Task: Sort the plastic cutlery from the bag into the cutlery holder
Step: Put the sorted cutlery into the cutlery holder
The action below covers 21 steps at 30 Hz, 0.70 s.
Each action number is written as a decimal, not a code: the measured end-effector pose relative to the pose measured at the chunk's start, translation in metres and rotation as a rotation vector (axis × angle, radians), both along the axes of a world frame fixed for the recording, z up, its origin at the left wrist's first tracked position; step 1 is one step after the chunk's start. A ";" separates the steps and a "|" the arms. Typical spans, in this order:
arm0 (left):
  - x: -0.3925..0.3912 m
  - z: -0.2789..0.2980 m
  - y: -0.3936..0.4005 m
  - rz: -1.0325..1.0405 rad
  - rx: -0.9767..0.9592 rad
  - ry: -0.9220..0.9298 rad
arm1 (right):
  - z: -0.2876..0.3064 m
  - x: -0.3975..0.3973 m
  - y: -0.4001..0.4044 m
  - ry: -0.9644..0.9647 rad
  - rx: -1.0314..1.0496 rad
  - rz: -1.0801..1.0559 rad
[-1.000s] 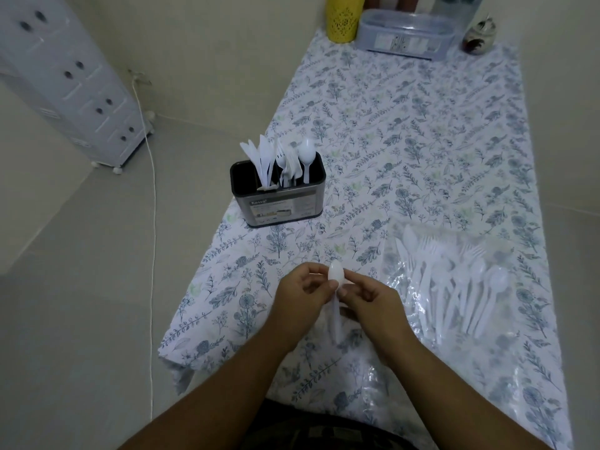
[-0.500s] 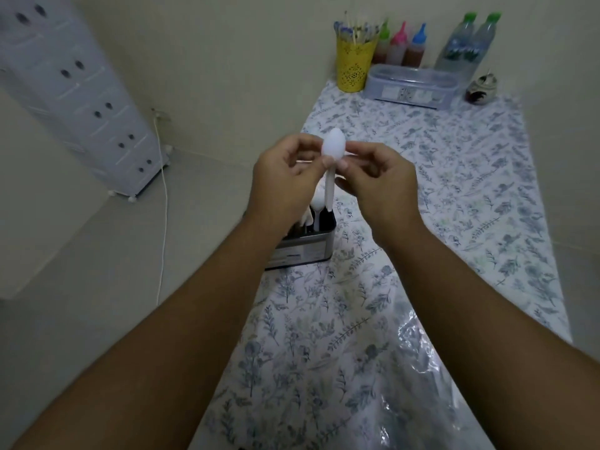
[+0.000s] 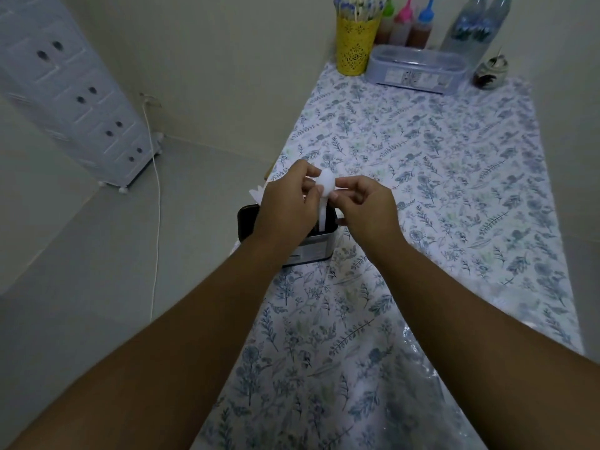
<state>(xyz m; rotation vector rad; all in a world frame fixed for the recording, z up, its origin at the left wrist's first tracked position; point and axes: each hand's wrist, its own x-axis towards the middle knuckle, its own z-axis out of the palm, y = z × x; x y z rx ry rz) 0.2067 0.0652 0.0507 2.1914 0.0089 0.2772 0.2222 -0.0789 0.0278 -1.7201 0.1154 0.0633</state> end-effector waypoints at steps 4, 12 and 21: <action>0.010 -0.012 -0.004 0.020 0.188 0.024 | -0.015 0.001 0.000 -0.005 -0.199 -0.028; -0.001 -0.004 -0.014 0.011 0.388 -0.008 | -0.008 -0.007 -0.012 -0.037 -0.454 0.014; -0.090 -0.045 -0.061 -0.243 0.287 0.063 | -0.008 -0.098 -0.075 0.031 -0.624 0.166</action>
